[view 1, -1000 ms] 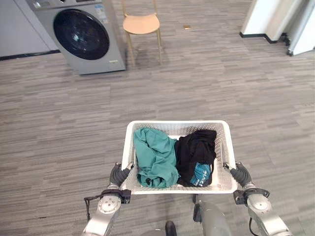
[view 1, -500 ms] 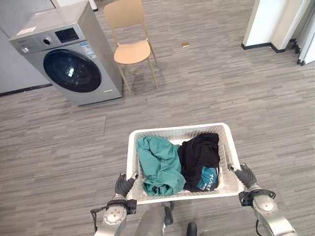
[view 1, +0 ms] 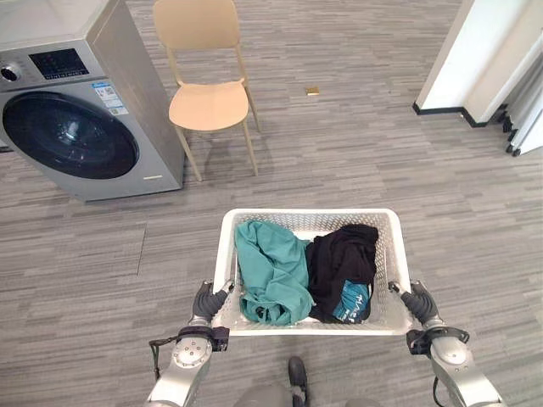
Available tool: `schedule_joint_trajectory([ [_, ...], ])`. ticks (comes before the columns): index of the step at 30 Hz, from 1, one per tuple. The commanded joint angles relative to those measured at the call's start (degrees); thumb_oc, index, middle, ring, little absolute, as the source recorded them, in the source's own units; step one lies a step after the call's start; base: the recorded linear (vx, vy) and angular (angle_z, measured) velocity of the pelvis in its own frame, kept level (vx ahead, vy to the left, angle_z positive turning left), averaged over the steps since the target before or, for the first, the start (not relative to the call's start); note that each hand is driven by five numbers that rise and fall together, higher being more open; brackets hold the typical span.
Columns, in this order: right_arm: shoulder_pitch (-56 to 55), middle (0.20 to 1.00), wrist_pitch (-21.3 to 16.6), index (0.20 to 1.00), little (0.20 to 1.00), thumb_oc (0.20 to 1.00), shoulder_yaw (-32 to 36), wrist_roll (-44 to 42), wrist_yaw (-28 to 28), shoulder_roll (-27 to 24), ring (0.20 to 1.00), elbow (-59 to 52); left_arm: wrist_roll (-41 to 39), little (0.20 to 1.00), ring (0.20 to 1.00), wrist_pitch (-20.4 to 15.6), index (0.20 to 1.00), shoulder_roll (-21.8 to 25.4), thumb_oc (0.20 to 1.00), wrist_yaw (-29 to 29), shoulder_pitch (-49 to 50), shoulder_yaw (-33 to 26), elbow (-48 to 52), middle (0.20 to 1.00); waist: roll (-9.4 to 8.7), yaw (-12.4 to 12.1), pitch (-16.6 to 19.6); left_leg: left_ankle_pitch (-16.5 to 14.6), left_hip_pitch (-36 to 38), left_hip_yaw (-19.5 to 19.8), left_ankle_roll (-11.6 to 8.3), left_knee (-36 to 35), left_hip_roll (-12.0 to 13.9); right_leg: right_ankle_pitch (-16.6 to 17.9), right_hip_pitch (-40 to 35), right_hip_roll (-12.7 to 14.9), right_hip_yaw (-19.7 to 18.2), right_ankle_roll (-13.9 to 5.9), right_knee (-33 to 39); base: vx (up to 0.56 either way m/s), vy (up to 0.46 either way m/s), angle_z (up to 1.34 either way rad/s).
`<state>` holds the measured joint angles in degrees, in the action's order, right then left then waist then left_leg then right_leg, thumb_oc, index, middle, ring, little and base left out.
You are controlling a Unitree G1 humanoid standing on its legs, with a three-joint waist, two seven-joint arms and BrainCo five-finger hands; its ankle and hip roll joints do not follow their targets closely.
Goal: Grab the laundry basket,head to the washer,open it,put in the laundry and shut it.
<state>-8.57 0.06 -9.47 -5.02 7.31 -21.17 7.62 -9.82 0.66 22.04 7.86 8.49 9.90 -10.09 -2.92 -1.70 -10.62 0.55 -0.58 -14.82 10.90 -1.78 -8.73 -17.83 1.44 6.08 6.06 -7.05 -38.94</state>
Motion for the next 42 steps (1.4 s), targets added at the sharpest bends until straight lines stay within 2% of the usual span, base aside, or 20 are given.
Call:
schedule_joint_trajectory([
  [1, 2.6, 0.200, -6.0, 0.200, 0.200, 0.200, 0.7, -5.1, -4.8, 0.9, 0.200, -3.8, -4.5, 0.200, 0.200, -5.3, 0.200, -0.8, 0.200, -4.4, 2.8, -1.8, 6.1, 0.200, 2.04, -0.4, 1.5, -2.3, -0.4, -1.1, -8.41, 2.0, 7.5, 11.4, -0.1, -3.0, 2.4, 0.15, 22.3, 0.27, 0.000, 0.15],
  [3, 2.3, 0.200, -6.1, 0.200, 0.200, 0.200, 0.8, -5.6, -4.6, 0.6, 0.200, -3.7, -4.6, 0.200, 0.200, -5.4, 0.200, -0.9, 0.200, -4.5, 3.2, -1.7, 6.2, 0.200, 2.59, 0.5, 0.2, -3.1, 1.8, 0.3, -8.52, 1.6, 7.6, 11.8, 3.6, -4.4, 2.1, 1.20, 24.9, 0.18, -0.046, 0.14],
  [6, 1.6, 0.200, -6.3, 0.200, 0.200, 0.200, 1.2, -6.1, -4.2, 0.6, 0.200, -3.2, -4.1, 0.200, 0.200, -5.6, 0.200, -1.0, 0.200, -4.1, 2.7, -1.7, 5.2, 0.200, 2.35, 2.0, -1.1, -4.6, 4.3, 2.8, -9.31, 1.4, 7.4, 15.6, 7.7, -5.1, 0.7, 0.61, 32.0, 0.24, -0.127, 0.40],
  [7, 0.8, 0.200, -6.3, 0.200, 0.200, 0.200, 1.6, -6.2, -4.6, 0.5, 0.200, -3.6, -3.5, 0.200, 0.200, -5.8, 0.200, -1.2, 0.200, -4.8, 2.6, -1.7, 5.4, 0.200, 1.50, 2.3, -1.0, -6.4, 4.5, 4.0, -9.15, 3.3, 6.6, 16.5, 5.8, -4.8, -1.2, 0.67, 34.8, 0.21, -0.131, 0.59],
  [11, -0.1, 0.200, -6.5, 0.200, 0.200, 0.200, 2.6, -6.4, -4.5, 0.1, 0.200, -3.0, -3.4, 0.200, 0.200, -5.8, 0.200, -2.1, 0.200, -5.0, 2.3, -1.6, 4.8, 0.200, 1.29, 2.5, -0.6, -9.1, 3.2, 3.9, -10.36, 10.2, 7.4, 17.1, 3.5, -3.7, 0.1, 1.77, 35.7, 0.19, -0.153, 0.91],
  [12, 0.0, 0.200, -6.5, 0.200, 0.200, 0.200, 3.2, -6.7, -4.0, -0.8, 0.200, -2.9, -3.5, 0.200, 0.200, -5.8, 0.200, -2.4, 0.200, -5.3, 1.9, -1.2, 4.6, 0.200, 1.12, 2.3, -0.8, -8.4, 1.0, 2.5, -11.34, 16.1, 8.9, 16.6, 1.7, -2.9, 2.0, 2.59, 36.4, 0.13, -0.140, 1.08],
  [14, 0.0, 0.200, -6.5, 0.200, 0.200, 0.200, 3.5, -6.8, -3.7, -1.2, 0.200, -2.9, -3.8, 0.200, 0.200, -5.7, 0.200, -2.6, 0.200, -5.3, 1.9, -1.1, 4.4, 0.200, 1.49, 2.5, -1.0, -8.6, -0.3, 1.9, -11.59, 18.7, 10.0, 15.8, 0.3, -2.9, 3.3, 2.99, 36.8, 0.11, -0.072, 0.64],
  [15, 0.1, 0.200, -6.5, 0.200, 0.200, 0.200, 3.8, -6.8, -3.4, -1.4, 0.200, -3.0, -3.7, 0.200, 0.200, -5.7, 0.200, -2.6, 0.200, -5.2, 1.8, -0.8, 4.5, 0.200, 1.36, 2.7, -1.1, -8.4, -1.1, 0.0, -11.61, 19.5, 11.2, 15.2, -0.6, -2.4, 4.4, 3.17, 37.0, 0.19, -0.021, 0.44],
  [16, 0.1, 0.200, -6.5, 0.200, 0.200, 0.200, 4.1, -6.6, -3.1, -1.4, 0.200, -3.1, -3.7, 0.200, 0.200, -5.6, 0.200, -2.8, 0.200, -5.2, 1.5, -0.5, 4.3, 0.200, 1.62, 2.9, -0.6, -9.2, -1.0, -2.3, -11.89, 17.7, 12.7, 13.8, -1.7, -2.1, 5.7, 2.91, 37.3, 0.23, 0.004, 0.53],
  [17, 0.0, 0.200, -6.5, 0.200, 0.200, 0.200, 4.5, -6.6, -2.6, -1.4, 0.200, -3.3, -3.8, 0.200, 0.200, -5.4, 0.200, -3.0, 0.200, -5.1, 1.1, -0.1, 4.1, 0.200, 1.75, 3.0, -0.4, -8.3, -1.7, -4.1, -12.16, 15.8, 13.7, 12.7, -3.1, -1.9, 6.9, 2.88, 37.6, 0.25, 0.028, 0.70],
  [20, 0.0, 0.200, -6.6, 0.200, 0.200, 0.200, 5.0, -6.5, -1.7, -1.8, 0.200, -3.5, -3.3, 0.200, 0.200, -5.3, 0.200, -2.7, 0.200, -4.8, 0.5, 0.3, 3.7, 0.200, 1.58, 2.4, -0.2, -3.2, -5.0, -4.1, -13.91, 11.8, 14.8, 11.4, -5.2, -1.5, 8.6, 2.98, 37.8, 0.21, 0.016, 0.65],
  [22, -0.1, 0.200, -6.3, 0.200, 0.200, 0.200, 4.7, -6.3, -1.9, -1.6, 0.200, -3.2, -3.5, 0.200, 0.200, -5.4, 0.200, -2.6, 0.200, -5.0, 1.4, 0.0, 4.1, 0.200, 1.30, 2.0, -0.4, -2.9, -5.5, -3.9, -14.59, 12.5, 15.5, 10.1, -6.1, -1.3, 8.9, 3.39, 36.8, 0.27, 0.076, 0.28],
  [28, 0.4, 0.200, -6.1, 0.200, 0.200, 0.200, 4.6, -6.3, -2.0, -0.7, 0.200, -3.1, -3.8, 0.200, 0.200, -5.0, 0.200, -2.3, 0.200, -5.1, 2.1, -0.6, 3.8, 0.200, 0.51, 1.1, 0.2, -5.4, -5.3, -3.4, -13.65, 14.6, 14.5, 8.8, -8.8, -0.5, 8.6, 3.05, 36.9, 0.23, 0.117, -0.09],
  [32, 2.4, 0.200, -5.8, 0.200, 0.200, 0.200, 3.4, -5.7, -3.1, 0.3, 0.200, -2.9, -4.1, 0.200, 0.200, -4.8, 0.200, -1.0, 0.200, -4.9, 2.1, -1.4, 4.3, 0.200, 0.58, 0.0, 0.9, -8.7, -3.9, -1.8, -10.62, 12.9, 11.8, 9.3, -7.1, 2.2, 6.5, 0.50, 31.3, 0.22, 0.270, -0.25],
  [33, 2.5, 0.200, -5.8, 0.200, 0.200, 0.200, 3.4, -5.7, -3.1, 0.4, 0.200, -2.9, -4.1, 0.200, 0.200, -4.8, 0.200, -1.0, 0.200, -4.9, 2.0, -1.5, 4.3, 0.200, 0.56, -0.1, 0.8, -7.4, -4.4, -2.8, -10.18, 12.8, 12.0, 10.1, -6.5, 2.2, 6.8, 0.78, 31.2, 0.04, 0.162, -0.15],
  [34, 2.7, 0.200, -5.6, 0.200, 0.200, 0.200, 3.1, -5.7, -3.5, 0.4, 0.200, -3.1, -4.0, 0.200, 0.200, -4.8, 0.200, -0.4, 0.200, -5.0, 2.0, -1.6, 4.7, 0.200, 0.65, -0.1, 0.5, -8.1, -3.9, -2.5, -9.44, 12.6, 11.5, 10.3, -4.7, 2.5, 5.7, 0.41, 28.1, 0.08, 0.163, -0.09],
  [36, 2.3, 0.200, -5.7, 0.200, 0.200, 0.200, 2.7, -5.6, -4.2, 1.0, 0.200, -2.8, -3.8, 0.200, 0.200, -4.7, 0.200, 0.3, 0.200, -5.0, 1.6, -2.3, 4.6, 0.200, 0.61, 0.2, 0.5, -9.9, -1.5, -2.1, -8.12, 11.9, 10.2, 11.2, -1.3, 2.2, 3.8, -0.27, 22.2, 0.25, 0.222, -0.18],
  [37, 2.3, 0.200, -5.7, 0.200, 0.200, 0.200, 2.6, -5.6, -4.2, 1.0, 0.200, -2.8, -3.8, 0.200, 0.200, -4.7, 0.200, 0.3, 0.200, -5.0, 1.6, -2.3, 4.6, 0.200, 0.59, 0.1, 0.6, -10.0, -1.5, -2.1, -8.11, 11.8, 10.2, 11.2, -1.2, 2.3, 3.8, -0.29, 22.1, 0.22, 0.136, -0.07],
  [39, 2.0, 0.200, -5.4, 0.200, 0.200, 0.200, 2.6, -5.3, -4.7, 0.7, 0.200, -2.9, -3.8, 0.200, 0.200, -4.6, 0.200, 0.4, 0.200, -5.2, 1.7, -2.3, 4.9, 0.200, 0.87, 1.2, 0.2, -10.3, 1.0, -1.3, -8.03, 10.1, 9.6, 11.6, 3.0, -0.2, 2.1, 0.21, 20.8, 0.21, 0.076, 0.09],
  [42, 2.2, 0.200, -5.5, 0.200, 0.200, 0.200, 2.2, -5.6, -4.8, 0.1, 0.200, -3.4, -3.9, 0.200, 0.200, -4.7, 0.200, 0.5, 0.200, -5.4, 2.4, -2.6, 5.3, 0.200, 1.14, 2.1, -0.4, -11.3, 5.3, -2.0, -8.40, 7.8, 9.5, 13.5, 7.1, -0.9, 5.6, 0.77, 24.8, 0.28, 0.028, -0.10],
])
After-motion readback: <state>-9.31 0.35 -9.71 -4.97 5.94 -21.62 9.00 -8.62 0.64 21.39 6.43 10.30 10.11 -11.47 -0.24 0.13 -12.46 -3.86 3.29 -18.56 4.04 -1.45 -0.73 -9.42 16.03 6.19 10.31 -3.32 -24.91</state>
